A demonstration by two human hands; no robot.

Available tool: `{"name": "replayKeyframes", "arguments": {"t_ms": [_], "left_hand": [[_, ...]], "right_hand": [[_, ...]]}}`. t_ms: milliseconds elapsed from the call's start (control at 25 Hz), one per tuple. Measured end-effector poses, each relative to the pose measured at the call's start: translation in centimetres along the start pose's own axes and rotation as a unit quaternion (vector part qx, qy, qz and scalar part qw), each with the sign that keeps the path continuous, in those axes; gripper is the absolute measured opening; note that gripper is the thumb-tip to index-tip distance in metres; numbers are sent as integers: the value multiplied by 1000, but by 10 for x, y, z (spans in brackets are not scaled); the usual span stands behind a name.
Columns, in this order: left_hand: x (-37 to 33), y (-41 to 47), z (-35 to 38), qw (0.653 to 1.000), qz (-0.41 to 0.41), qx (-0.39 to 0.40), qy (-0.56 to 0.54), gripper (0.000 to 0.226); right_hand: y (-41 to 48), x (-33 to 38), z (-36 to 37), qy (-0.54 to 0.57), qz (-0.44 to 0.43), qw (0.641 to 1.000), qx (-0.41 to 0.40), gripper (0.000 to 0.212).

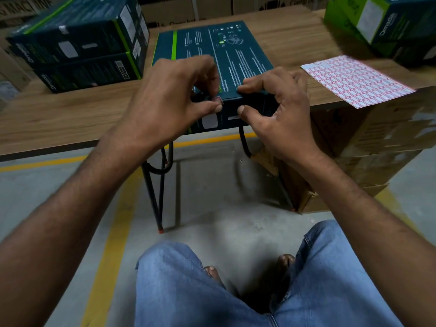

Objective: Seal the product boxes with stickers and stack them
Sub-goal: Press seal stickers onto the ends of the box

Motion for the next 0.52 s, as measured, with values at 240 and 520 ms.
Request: {"name": "replayKeyframes", "arguments": {"t_ms": [240, 520], "left_hand": [[3, -14, 2, 998, 50, -43, -11, 17], [3, -22, 5, 995, 65, -76, -8, 22]], "right_hand": [[-2, 4, -1, -19, 4, 1000, -15, 25], [-8, 3, -1, -46, -30, 998, -31, 29]]}}
Point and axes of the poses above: each hand's wrist, its own y-axis towards the middle knuckle, its own z-axis out of the palm, x = y × z, the point moved 9 cm from there along y, towards the middle knuckle, and after that the axes turned 14 degrees about -y, right-handed, at the moved point
